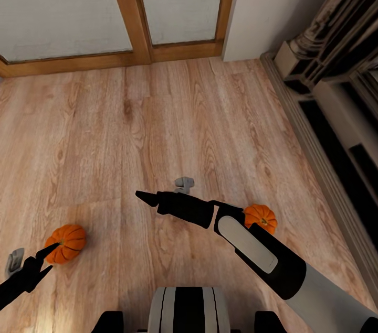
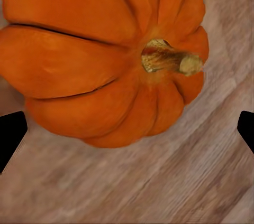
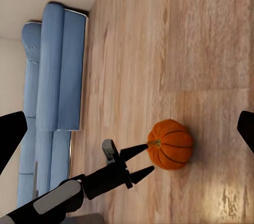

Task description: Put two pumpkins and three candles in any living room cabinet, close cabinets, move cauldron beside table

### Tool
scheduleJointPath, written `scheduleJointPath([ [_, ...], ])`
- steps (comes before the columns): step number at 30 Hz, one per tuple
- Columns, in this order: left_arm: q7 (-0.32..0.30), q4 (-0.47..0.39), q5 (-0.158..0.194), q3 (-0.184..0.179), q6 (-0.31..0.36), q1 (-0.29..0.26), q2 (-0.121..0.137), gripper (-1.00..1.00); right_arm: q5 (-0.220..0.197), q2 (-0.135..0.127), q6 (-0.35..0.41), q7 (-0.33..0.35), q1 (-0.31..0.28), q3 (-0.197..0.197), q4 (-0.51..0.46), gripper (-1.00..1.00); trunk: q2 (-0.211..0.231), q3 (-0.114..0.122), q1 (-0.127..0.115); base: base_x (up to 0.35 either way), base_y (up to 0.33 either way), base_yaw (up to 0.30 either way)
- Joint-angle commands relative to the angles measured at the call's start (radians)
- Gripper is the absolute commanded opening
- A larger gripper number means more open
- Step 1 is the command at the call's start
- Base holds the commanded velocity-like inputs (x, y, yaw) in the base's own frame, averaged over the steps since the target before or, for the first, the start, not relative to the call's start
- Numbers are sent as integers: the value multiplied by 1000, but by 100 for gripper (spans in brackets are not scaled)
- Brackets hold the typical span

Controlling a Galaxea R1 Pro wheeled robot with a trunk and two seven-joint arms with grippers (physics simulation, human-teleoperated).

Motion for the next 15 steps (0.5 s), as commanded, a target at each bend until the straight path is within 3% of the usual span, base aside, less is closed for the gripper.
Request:
scheduleJointPath([
  [1, 2, 1, 5, 7, 8, 0, 0, 100, -10, -1, 0, -8, -1, 1, -2, 100, 0, -1, 0, 1, 24, 0],
  [11, 13, 22, 4, 26, 8, 0, 0, 100, -10, -1, 0, -8, -1, 1, -2, 100, 0, -1, 0, 0, 4, 0],
  [15, 56, 25, 5, 34, 8, 0, 0, 100, -10, -1, 0, -8, -1, 2, -2, 100, 0, -1, 0, 0, 0, 0],
])
